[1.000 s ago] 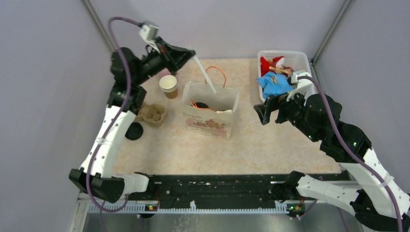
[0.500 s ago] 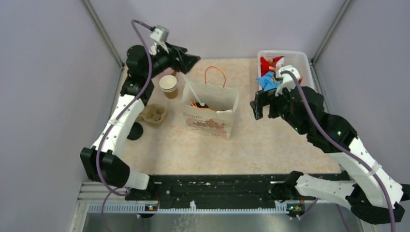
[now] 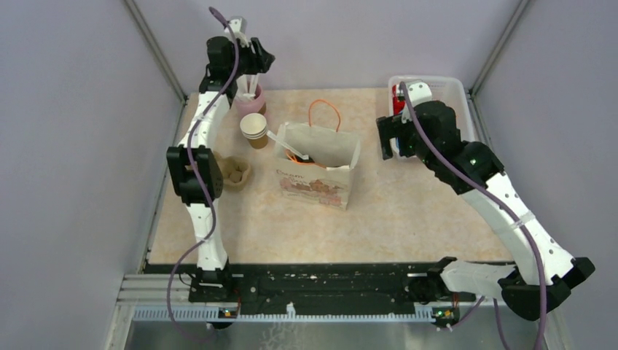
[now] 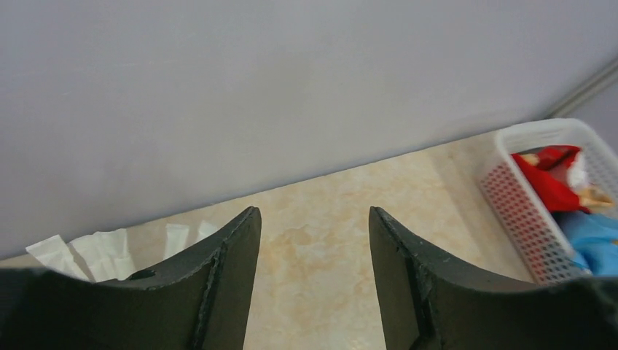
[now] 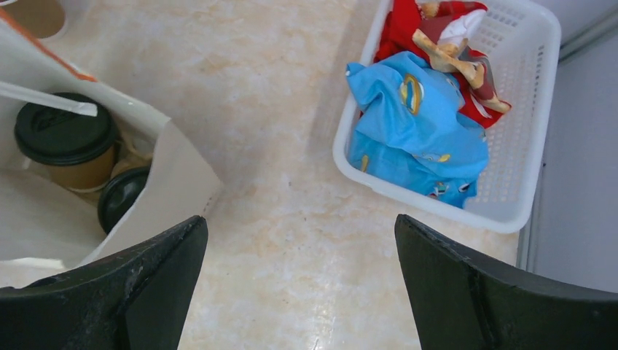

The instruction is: Pack the takeout coffee

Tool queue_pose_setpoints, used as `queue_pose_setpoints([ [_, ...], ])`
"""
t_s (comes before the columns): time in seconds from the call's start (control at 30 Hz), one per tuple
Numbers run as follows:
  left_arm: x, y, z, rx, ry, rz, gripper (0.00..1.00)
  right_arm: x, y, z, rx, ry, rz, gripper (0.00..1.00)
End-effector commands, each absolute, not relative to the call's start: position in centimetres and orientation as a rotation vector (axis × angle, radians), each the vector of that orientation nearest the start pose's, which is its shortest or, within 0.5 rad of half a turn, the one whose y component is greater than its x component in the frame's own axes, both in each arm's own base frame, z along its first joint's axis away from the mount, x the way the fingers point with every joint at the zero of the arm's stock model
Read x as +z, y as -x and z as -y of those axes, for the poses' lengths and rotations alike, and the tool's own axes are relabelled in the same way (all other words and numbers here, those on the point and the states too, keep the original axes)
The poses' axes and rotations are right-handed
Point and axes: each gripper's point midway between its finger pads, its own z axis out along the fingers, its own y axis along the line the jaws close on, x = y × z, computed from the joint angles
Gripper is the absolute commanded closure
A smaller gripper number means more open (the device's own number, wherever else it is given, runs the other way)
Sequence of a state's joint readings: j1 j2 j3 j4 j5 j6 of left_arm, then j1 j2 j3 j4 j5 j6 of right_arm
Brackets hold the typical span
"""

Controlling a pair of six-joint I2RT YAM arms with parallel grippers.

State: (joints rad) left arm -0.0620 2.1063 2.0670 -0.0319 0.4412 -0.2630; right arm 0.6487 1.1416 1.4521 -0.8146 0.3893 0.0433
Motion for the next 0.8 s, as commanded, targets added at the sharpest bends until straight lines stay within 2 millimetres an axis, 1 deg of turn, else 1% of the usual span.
queue_pose_setpoints([
  [0.0,32.8,-64.9,9.6,-0.385,-0.145,-1.665,0.4,35.5,-29.9,-12.4,0.059,0.324,-1.97,0.01],
  [0.13,30.7,-65.9,8.7,-0.335,-0.1,-1.705,0.44,34.8,-31.0,-11.6,0.048,0.303,-2.0,0.01],
  [0.27,28.9,-66.3,8.8,-0.334,-0.09,-1.738,0.49,34.2,-32.1,-11.4,0.044,0.303,-2.028,0.01],
  [0.33,28.4,-66.5,9.0,-0.327,-0.091,-1.744,0.51,34.0,-32.4,-11.5,0.043,0.305,-2.034,0.01],
  [0.43,27.8,-66.8,9.1,-0.326,-0.089,-1.75,0.55,33.7,-32.8,-11.6,0.047,0.309,-2.042,0.01],
  [0.53,27.5,-67.1,9.0,-0.317,-0.08,-1.752,0.64,33.6,-33.0,-11.6,0.053,0.31,-2.047,0.01],
  [0.67,27.5,-67.2,8.8,-0.309,-0.059,-1.757,0.68,33.5,-33.1,-11.5,0.053,0.307,-2.053,0.01],
  [0.77,27.0,-67.3,8.5,-0.305,-0.041,-1.772,0.71,33.4,-33.2,-11.6,0.059,0.304,-2.056,0.01],
])
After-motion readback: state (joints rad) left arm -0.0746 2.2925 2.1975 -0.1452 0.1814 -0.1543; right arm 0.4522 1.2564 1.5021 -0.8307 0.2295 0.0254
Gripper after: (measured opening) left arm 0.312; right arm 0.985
